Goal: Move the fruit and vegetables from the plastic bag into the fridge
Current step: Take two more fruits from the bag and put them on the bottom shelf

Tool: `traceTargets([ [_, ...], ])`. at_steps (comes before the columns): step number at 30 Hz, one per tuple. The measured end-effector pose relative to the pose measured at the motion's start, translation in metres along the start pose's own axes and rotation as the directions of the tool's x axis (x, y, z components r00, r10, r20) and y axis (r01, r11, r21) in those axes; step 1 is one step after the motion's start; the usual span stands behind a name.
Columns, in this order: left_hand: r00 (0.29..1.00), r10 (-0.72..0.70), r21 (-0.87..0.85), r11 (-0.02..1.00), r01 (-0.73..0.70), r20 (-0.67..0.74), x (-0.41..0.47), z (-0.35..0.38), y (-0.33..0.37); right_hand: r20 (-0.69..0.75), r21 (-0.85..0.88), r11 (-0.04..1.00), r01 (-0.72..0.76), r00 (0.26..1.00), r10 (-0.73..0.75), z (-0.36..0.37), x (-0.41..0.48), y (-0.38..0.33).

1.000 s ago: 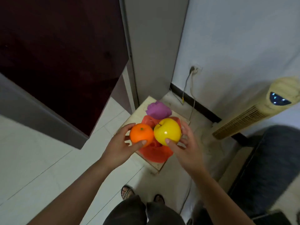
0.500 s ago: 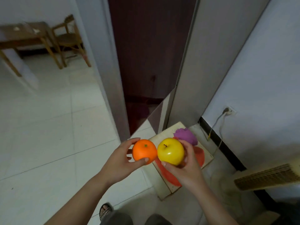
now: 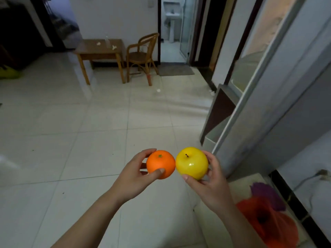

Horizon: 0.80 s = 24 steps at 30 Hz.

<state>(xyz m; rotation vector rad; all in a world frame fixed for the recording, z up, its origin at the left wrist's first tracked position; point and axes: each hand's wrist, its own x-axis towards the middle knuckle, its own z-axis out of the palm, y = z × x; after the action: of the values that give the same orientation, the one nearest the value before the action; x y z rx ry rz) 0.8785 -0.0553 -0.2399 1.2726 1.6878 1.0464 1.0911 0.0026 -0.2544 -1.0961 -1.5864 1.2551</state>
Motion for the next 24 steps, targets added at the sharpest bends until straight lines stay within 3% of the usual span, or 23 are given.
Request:
traceTargets([
  [9, 0.996, 0.009, 0.083, 0.997, -0.001, -0.085, 0.044, -0.120, -0.032, 0.040, -0.057, 0.998, 0.029, 0.999, -0.027, 0.113, 0.069, -0.012],
  [15, 0.994, 0.043, 0.091, 0.995, -0.033, -0.105, 0.091, -0.144, -0.036, 0.052, -0.084, 0.996, 0.015, 0.999, -0.011, 0.135, 0.114, -0.008],
  [24, 1.000, 0.007, 0.142, 0.990, -0.006, -0.007, 0.221, -0.160, -0.033, 0.009, -0.069, 0.998, 0.009, 1.000, -0.008, 0.143, 0.235, 0.005],
])
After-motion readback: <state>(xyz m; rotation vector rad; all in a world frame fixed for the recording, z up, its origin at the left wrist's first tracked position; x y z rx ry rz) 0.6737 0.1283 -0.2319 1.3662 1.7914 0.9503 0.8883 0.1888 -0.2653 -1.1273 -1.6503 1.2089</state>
